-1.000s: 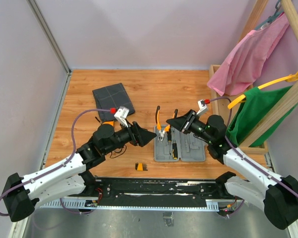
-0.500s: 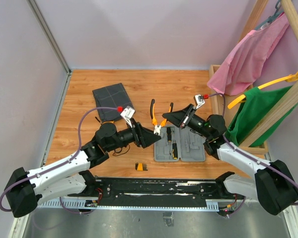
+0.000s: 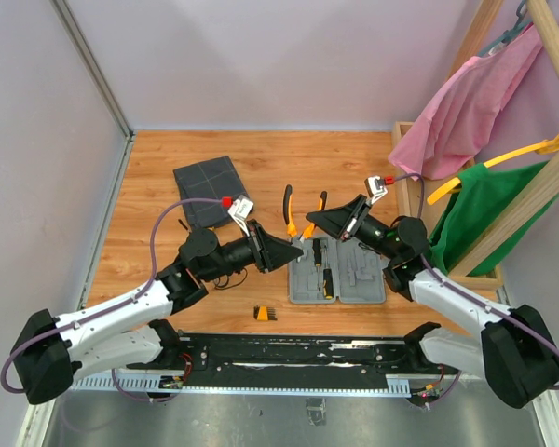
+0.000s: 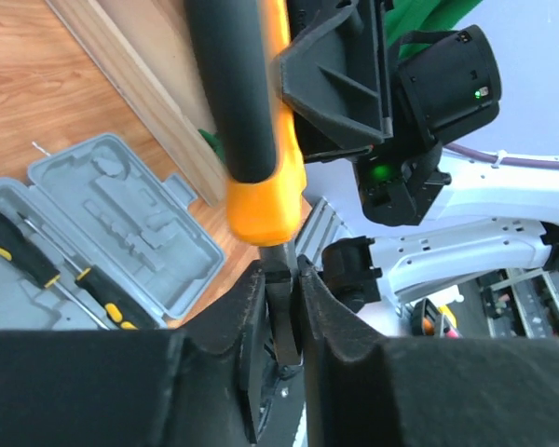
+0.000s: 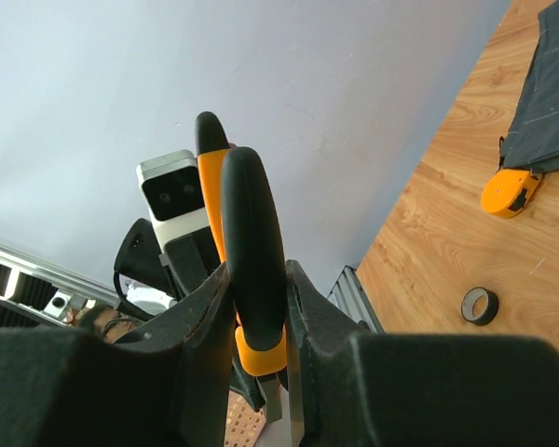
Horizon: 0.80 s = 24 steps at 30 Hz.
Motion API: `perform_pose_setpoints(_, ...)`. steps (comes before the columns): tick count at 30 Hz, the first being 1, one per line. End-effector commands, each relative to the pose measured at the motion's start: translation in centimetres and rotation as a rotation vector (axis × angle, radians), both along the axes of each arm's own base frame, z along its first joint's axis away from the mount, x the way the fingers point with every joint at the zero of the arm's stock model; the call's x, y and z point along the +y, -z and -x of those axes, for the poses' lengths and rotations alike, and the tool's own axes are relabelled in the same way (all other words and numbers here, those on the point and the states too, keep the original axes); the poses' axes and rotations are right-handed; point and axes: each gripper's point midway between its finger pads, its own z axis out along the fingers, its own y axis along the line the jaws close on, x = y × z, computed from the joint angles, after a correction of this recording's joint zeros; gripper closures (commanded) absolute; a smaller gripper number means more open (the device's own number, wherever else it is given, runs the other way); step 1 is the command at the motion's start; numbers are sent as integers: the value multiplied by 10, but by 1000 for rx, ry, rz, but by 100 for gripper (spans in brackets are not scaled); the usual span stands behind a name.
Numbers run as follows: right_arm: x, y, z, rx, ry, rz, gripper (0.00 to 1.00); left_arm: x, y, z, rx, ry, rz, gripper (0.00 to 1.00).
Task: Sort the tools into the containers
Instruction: Place the pliers in the storage box.
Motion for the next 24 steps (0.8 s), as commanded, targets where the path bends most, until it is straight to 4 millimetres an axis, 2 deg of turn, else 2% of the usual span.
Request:
perform_pose_setpoints(1,-7,-22,7,-85,8,-33,96,-2,-21,-4,-42,-8,43,86)
perform_pose_setpoints(2,-7,-20,7,-80,11,-22,94,-2,-20,-5,-41,-15,42,90)
perform_pose_setpoints(4,-7,-14,6,-73,19,7,80,-2,-20,-7,-39,-25,40,99)
perform_pose_setpoints(6,-9,-7,4,-67,40,52,60,-1,-15,-10,-29,-39,19,99)
perform_pose_setpoints(7,-11,-2,3,-58,58,83,54,-1,-13,-12,-26,-48,4,99)
perform_pose_setpoints(11,-26,22,-3,-34,169,270,40,2,-2,-20,-13,-91,-63,100)
perform_pose_setpoints(13,-39,28,-4,-33,238,351,35,5,3,-25,-5,-124,-96,99)
perform_pose_setpoints(16,-56,25,-4,-61,322,421,19,10,12,-33,7,-182,-153,100)
perform_pose_setpoints(19,-64,23,-4,-79,358,461,2,11,16,-37,7,-220,-211,99)
perform_pose_setpoints(24,-58,22,-4,-96,354,539,2,7,17,-39,-8,-262,-278,99)
